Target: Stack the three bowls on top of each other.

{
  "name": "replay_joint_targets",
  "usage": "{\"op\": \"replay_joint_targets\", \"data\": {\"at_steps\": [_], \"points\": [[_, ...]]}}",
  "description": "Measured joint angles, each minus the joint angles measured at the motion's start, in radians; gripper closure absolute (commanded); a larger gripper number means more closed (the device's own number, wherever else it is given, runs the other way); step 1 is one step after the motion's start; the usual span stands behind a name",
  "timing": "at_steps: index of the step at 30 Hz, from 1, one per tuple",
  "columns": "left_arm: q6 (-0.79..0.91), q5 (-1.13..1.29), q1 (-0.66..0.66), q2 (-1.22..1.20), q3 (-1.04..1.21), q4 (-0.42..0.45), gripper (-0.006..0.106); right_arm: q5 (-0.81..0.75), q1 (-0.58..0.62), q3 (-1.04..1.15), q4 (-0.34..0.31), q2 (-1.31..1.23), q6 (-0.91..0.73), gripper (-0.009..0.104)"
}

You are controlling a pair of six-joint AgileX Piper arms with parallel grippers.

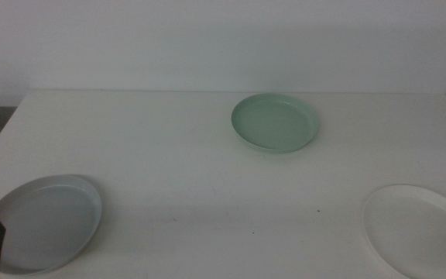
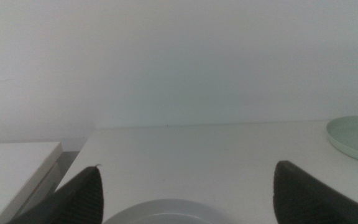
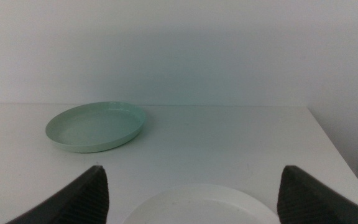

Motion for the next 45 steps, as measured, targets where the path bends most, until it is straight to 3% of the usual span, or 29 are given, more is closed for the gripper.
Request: {"op": "replay_joint_targets", "data": {"at_steps": [11,15,18,24,27,35,39,42,45], "points": [[0.000,0.000,0.000,0.000,0.000,0.000,0.007,-0.029,0.000,-0.010,0.019,0.000,0.012,0.002],[0.000,0.000,0.000,0.000,0.000,0.000,0.007,0.022,0.000,-0.130,0.019,0.103,0.036,0.002],[0.000,0.000,0.000,0.000,0.000,0.000,0.007,0.153,0.000,-0.302,0.027,0.264,0.081,0.002],[0.000,0.000,0.000,0.000,0.000,0.000,0.007,0.708,0.000,-0.664,0.045,0.614,0.142,0.002],[0.000,0.000,0.000,0.000,0.000,0.000,0.007,0.858,0.000,-0.778,0.048,0.749,0.146,0.002],[0.000,0.000,0.000,0.000,0.000,0.000,0.007,0.884,0.000,-0.828,0.100,0.926,0.150,0.002],[0.000,0.000,0.000,0.000,0.000,0.000,0.007,0.884,-0.004,-0.828,0.072,0.993,0.150,0.002],[0.000,0.000,0.000,0.000,0.000,0.000,0.007,0.885,-0.066,-0.830,0.043,1.080,0.149,0.002],[0.000,0.000,0.000,0.000,0.000,0.000,0.007,0.850,-0.158,-0.830,0.059,1.197,0.129,0.002]]}}
